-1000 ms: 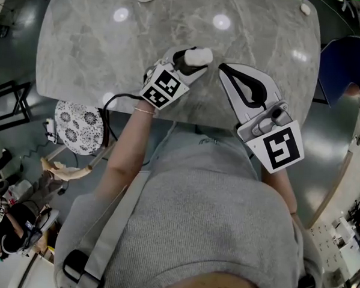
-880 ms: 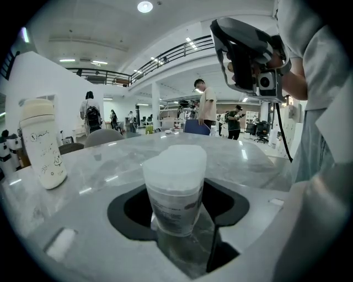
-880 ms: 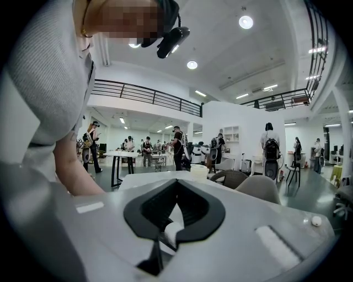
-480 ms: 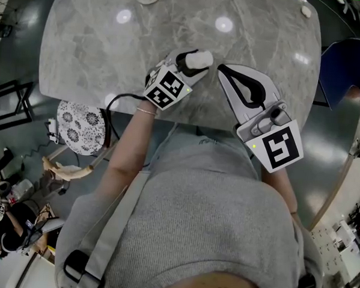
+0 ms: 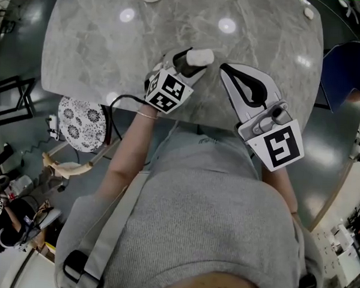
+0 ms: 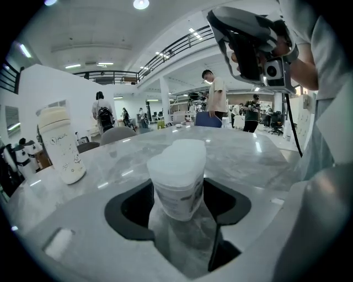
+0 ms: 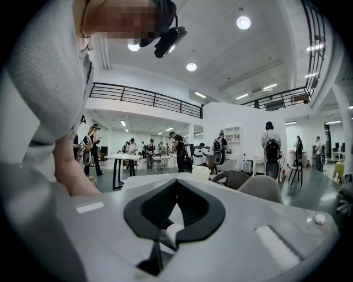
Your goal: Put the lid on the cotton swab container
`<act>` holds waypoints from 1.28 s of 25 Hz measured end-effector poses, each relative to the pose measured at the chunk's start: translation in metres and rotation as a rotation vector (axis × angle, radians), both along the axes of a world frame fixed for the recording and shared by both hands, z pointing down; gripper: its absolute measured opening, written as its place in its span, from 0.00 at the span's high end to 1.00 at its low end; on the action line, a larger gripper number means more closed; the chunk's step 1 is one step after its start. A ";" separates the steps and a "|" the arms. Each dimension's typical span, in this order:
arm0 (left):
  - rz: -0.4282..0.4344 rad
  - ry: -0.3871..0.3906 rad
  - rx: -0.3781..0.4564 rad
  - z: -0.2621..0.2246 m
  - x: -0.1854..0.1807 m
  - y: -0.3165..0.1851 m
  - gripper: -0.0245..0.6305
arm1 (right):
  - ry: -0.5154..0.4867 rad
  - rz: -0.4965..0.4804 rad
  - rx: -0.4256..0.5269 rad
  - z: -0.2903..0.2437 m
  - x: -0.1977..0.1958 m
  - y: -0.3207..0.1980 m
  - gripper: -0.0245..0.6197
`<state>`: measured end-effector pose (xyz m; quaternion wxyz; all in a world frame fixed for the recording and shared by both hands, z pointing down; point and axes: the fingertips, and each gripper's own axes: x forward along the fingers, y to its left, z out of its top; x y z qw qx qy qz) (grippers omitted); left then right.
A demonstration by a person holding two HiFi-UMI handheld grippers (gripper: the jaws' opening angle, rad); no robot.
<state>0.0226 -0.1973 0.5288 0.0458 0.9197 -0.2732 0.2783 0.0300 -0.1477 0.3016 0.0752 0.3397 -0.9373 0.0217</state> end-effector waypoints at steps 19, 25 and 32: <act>-0.250 0.275 0.157 -0.114 -0.061 0.022 0.72 | -0.036 0.050 0.019 0.011 -0.002 0.010 0.96; -0.247 0.336 0.214 -0.142 -0.067 0.029 0.88 | -0.041 0.056 0.032 0.018 -0.017 0.016 0.96; -0.215 0.362 0.264 -0.162 -0.071 0.039 0.96 | -0.059 0.080 0.051 0.017 -0.026 0.022 0.96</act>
